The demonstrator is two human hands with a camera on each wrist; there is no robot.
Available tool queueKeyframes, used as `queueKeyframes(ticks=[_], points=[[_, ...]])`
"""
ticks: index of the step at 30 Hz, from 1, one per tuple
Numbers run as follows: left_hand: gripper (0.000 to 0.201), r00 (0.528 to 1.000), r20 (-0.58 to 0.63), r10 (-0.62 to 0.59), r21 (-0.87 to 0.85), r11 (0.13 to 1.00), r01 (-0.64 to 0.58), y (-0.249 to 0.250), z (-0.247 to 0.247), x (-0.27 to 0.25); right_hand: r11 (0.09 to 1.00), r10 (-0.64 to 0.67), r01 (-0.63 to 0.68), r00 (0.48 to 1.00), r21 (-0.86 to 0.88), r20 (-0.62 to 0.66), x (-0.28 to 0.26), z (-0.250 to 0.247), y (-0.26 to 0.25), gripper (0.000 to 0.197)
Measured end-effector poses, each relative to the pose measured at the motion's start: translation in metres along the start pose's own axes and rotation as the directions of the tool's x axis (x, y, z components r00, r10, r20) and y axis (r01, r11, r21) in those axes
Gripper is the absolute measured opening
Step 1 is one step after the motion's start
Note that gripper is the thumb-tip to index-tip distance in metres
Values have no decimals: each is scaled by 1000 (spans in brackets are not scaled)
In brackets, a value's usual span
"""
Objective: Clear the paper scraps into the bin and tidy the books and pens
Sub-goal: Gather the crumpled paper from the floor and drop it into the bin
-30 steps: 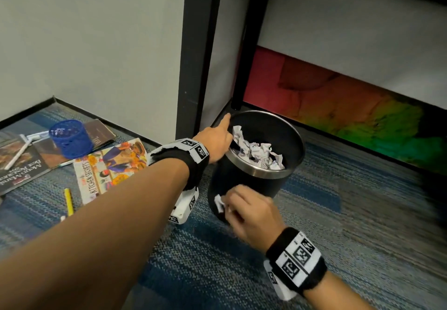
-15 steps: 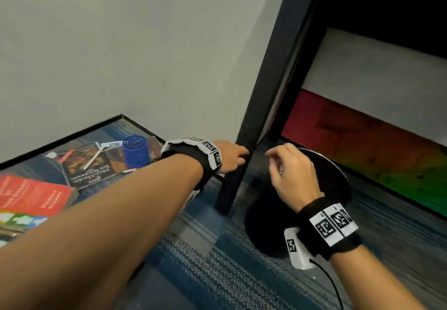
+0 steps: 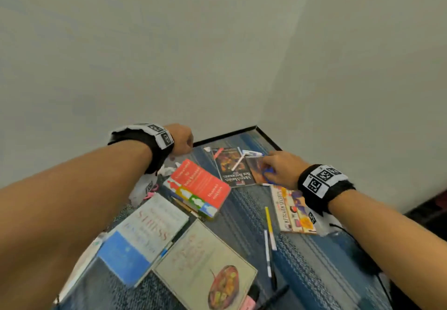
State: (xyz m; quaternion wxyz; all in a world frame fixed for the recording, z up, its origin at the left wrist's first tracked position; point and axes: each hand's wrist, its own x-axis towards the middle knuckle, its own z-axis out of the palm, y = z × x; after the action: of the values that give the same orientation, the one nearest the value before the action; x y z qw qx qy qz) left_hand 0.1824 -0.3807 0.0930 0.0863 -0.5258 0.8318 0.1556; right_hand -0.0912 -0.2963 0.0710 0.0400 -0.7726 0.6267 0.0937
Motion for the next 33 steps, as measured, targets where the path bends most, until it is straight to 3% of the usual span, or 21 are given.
queueKeyframes(ticks=[3,7,13,17,20,22,25,27,30,33], points=[[21,997,41,-64,-118,991,69,-57,21,10,998,-7,14,994,-62,111,50,-19,-35,23],[25,985,99,-143,-131,979,156,-95,49,35,999,-19,26,989,-47,144,107,-28,-56,25],[18,966,164,-202,-41,977,211,-127,95,79,1000,-30,29,985,11,170,212,40,-71,26],[60,972,137,-189,8,982,190,-122,136,106,995,69,-82,975,53,213,256,109,-68,39],[93,947,201,-251,-23,965,260,-115,159,124,985,138,-154,974,77,179,284,147,-57,50],[103,940,192,-283,-53,953,298,-115,167,135,979,164,-179,975,95,148,300,166,-48,63],[94,938,211,-275,-141,941,307,-114,170,155,981,162,-178,968,71,190,317,183,-39,93],[89,944,240,-227,-141,954,265,-108,170,167,990,137,-139,972,-1,193,324,187,-36,99],[82,946,274,-175,-35,981,192,-100,174,178,993,83,-65,979,-102,188,330,186,-37,93],[65,957,245,-157,24,987,156,-103,179,185,996,49,-40,991,-74,127,332,189,-41,70]])
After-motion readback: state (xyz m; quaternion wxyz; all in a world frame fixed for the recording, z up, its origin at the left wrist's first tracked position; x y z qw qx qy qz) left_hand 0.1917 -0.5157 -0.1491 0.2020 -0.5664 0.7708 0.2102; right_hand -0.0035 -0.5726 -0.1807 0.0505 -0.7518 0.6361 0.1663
